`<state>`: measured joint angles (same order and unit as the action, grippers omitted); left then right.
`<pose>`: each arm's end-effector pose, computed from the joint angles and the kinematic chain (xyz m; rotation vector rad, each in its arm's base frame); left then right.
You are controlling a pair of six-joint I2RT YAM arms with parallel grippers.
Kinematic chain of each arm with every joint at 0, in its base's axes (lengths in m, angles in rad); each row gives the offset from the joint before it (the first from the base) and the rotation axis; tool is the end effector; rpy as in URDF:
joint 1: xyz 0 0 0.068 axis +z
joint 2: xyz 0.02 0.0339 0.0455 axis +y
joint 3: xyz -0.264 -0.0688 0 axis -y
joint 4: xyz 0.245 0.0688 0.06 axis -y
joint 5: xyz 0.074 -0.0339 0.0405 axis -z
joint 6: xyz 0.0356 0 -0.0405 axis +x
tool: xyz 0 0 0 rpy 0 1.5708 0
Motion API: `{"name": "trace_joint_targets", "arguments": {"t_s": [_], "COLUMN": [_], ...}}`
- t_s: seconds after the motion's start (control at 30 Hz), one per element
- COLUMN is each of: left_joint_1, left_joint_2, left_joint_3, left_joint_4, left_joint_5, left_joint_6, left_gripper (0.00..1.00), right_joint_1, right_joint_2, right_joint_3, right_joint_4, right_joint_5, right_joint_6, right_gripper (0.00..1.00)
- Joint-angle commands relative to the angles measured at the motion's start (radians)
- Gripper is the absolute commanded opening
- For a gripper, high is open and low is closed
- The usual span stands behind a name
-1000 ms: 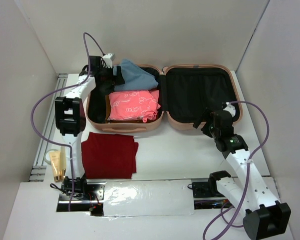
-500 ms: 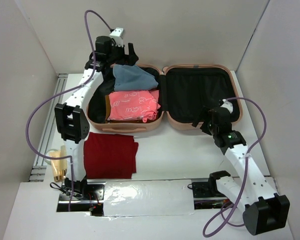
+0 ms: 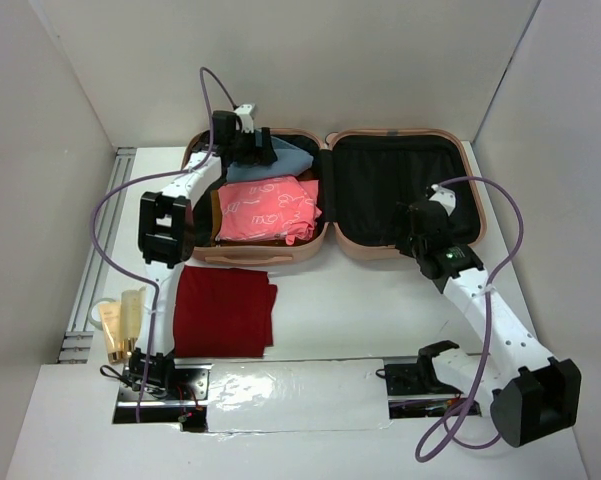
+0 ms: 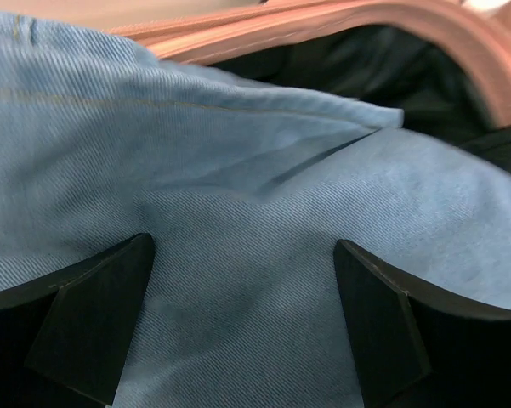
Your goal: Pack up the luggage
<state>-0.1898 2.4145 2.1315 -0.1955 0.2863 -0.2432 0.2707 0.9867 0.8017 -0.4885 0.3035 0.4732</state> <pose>0.5532 -0.1165 0.2284 0.1259 2.0713 -0.5609 0.2058 0.0461 0.2803 0.3841 2.1756 0.0716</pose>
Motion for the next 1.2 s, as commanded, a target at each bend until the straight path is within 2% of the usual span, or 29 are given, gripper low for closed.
{"name": "trace_joint_targets", "arguments": {"t_s": [0.0, 0.13, 0.27, 0.4, 0.5, 0.6, 0.8, 1.1, 1.17], "left_joint_1": [0.021, 0.021, 0.021, -0.013, -0.089, -0.148, -0.191, -0.25, -0.25], "left_joint_2": [0.057, 0.086, 0.048, -0.076, -0.199, -0.244, -0.177, -0.008, 0.024], "left_joint_3": [0.05, 0.05, 0.051, 0.03, -0.025, -0.025, 0.028, 0.1, 0.11], "left_joint_4": [-0.022, -0.039, -0.051, -0.051, -0.013, 0.007, -0.033, -0.094, -0.105], "left_joint_5": [0.01, -0.021, -0.013, -0.059, -0.171, -0.196, -0.152, -0.174, -0.125], "left_joint_6": [-0.021, -0.021, -0.034, -0.038, 0.001, 0.001, 0.002, 0.047, 0.038], "left_gripper": [1.0, 1.0, 1.0, 1.0, 1.0, 1.0, 1.0, 1.0, 1.0], "right_joint_1": [0.007, 0.007, 0.007, 0.007, 0.007, 0.016, 0.016, 0.016, 0.016], "right_joint_2": [0.013, -0.009, -0.02, -0.04, -0.052, -0.065, -0.074, -0.065, -0.054], "right_joint_3": [0.039, 0.027, 0.027, 0.027, 0.018, 0.007, 0.007, -0.002, -0.002], "right_joint_4": [-0.019, -0.007, -0.007, -0.007, 0.013, 0.031, 0.022, 0.022, 0.022], "right_joint_5": [0.075, 0.066, 0.057, 0.033, 0.014, 0.005, 0.019, 0.048, 0.048], "right_joint_6": [-0.013, -0.002, -0.002, -0.013, -0.013, -0.013, -0.004, -0.004, -0.004], "right_gripper": [1.0, 1.0, 1.0, 1.0, 1.0, 1.0, 1.0, 1.0, 1.0]}}
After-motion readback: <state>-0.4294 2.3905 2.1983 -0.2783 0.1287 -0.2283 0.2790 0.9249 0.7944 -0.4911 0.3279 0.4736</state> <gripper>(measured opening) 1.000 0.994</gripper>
